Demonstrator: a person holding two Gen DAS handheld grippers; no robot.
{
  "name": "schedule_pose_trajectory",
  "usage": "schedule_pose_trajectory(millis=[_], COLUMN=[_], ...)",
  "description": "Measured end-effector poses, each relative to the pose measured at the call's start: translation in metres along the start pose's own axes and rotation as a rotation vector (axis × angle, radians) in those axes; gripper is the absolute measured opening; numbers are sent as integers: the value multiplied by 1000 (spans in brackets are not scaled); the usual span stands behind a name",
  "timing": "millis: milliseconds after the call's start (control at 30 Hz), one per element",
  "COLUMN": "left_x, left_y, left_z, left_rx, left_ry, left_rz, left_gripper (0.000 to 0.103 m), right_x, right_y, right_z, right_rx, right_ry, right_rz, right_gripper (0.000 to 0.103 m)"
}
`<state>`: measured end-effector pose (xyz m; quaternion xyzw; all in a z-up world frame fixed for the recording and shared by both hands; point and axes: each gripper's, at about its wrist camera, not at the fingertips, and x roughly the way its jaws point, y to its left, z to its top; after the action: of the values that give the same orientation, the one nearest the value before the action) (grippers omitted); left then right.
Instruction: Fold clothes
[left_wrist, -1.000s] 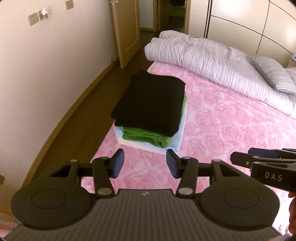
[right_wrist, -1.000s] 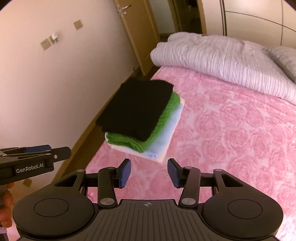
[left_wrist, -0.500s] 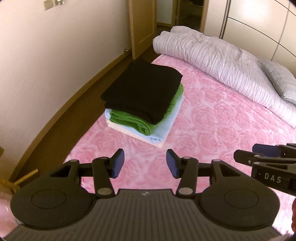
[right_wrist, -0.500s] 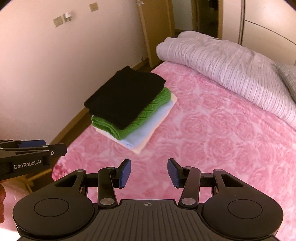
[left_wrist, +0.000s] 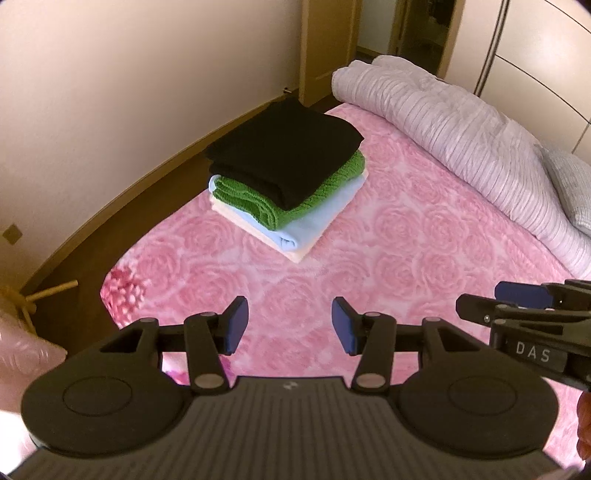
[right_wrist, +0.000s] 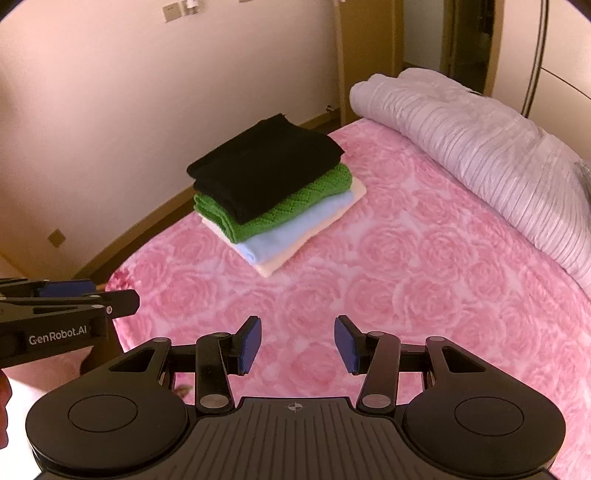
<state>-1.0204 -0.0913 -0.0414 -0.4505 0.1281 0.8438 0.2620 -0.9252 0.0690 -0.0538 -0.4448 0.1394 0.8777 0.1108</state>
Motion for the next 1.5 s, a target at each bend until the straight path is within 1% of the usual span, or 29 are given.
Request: schedule_pose_trajectory(millis=[200, 433, 733, 1100, 1267, 1433, 1500], left_x=[-4, 0, 21, 66, 83, 96, 97], left_y=[-17, -28, -28, -25, -19, -11, -11], left_z=[-13, -13, 2, 23, 31, 39, 40], left_rx=[-44, -66, -83, -73, -77, -84, -74], left_ry=[0, 12, 26, 65, 79, 80, 60], left_rz=[38, 56, 65, 58, 70, 86, 102], left_gripper=[46, 46, 46, 46, 46, 46, 46], right_x=[-3, 2, 24, 64, 82, 95, 100], right_y=[-17, -34, -44, -47, -48, -47, -47], right_z=[-8, -4, 17, 48, 60, 70, 73], right_rx=[-39, -50, -62, -67, -64, -63, -63], right_ry=[17, 31, 49, 81, 94, 99, 101], right_rz=[28, 55, 63, 54, 50, 47, 45], right_gripper=[48, 48, 48, 48, 48, 48, 48])
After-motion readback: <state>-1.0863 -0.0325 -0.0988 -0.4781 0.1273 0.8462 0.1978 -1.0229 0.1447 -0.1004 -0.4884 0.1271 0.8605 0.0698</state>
